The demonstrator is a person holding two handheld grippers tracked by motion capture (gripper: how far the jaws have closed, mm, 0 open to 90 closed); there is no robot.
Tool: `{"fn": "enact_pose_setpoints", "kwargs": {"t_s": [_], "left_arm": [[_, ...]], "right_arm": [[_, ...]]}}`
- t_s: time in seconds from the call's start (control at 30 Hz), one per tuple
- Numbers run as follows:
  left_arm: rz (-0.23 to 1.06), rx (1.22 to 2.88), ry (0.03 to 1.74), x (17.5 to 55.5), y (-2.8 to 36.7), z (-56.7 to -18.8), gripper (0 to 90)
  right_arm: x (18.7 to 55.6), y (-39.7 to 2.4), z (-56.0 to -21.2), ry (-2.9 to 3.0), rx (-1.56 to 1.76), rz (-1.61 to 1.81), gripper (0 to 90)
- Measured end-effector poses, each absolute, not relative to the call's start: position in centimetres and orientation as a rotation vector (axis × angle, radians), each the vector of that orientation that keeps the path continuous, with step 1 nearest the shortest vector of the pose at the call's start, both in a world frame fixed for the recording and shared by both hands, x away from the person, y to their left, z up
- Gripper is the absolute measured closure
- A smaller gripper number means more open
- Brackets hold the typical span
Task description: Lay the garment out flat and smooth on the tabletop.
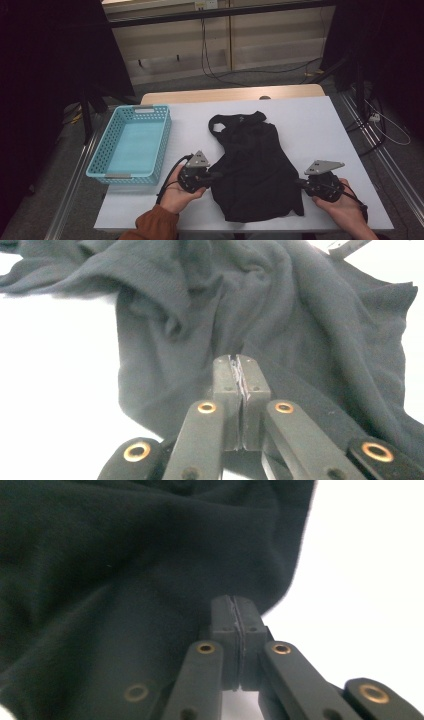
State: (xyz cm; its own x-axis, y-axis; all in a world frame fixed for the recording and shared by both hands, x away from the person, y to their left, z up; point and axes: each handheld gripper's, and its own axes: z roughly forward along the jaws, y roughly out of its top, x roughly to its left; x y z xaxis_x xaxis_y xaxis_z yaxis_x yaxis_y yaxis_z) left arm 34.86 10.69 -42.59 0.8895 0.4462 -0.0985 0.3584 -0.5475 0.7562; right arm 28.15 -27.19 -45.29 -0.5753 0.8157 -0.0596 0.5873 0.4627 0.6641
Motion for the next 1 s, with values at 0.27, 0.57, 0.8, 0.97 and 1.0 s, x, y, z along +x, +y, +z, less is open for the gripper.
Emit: {"fn": "enact_pose_setpoints", "kwargs": {"t_s": [0.27,0.57,0.8,0.97,1.0], "left_arm": [[0.119,2.225,0.618,33.2,13.0,-43.1,88.8],[0.101,2.273,0.681,30.6,15.8,-44.1,88.8],[0.066,2.280,0.671,28.4,16.5,-44.1,86.9],[0.108,2.239,0.634,28.5,16.3,-43.5,76.9],[0.123,2.230,0.629,28.6,16.2,-43.3,76.7]], "right_arm": [[27.6,-28.8,-45.2,2.326,1.212,0.839,90.0],[26.8,-30.4,-45.2,2.286,1.237,0.747,90.0],[26.4,-30.9,-44.8,2.263,1.211,0.939,86.1],[26.2,-29.1,-44.5,2.320,1.108,1.019,74.6],[26.2,-28.8,-44.5,2.331,1.092,1.034,72.2]]}}
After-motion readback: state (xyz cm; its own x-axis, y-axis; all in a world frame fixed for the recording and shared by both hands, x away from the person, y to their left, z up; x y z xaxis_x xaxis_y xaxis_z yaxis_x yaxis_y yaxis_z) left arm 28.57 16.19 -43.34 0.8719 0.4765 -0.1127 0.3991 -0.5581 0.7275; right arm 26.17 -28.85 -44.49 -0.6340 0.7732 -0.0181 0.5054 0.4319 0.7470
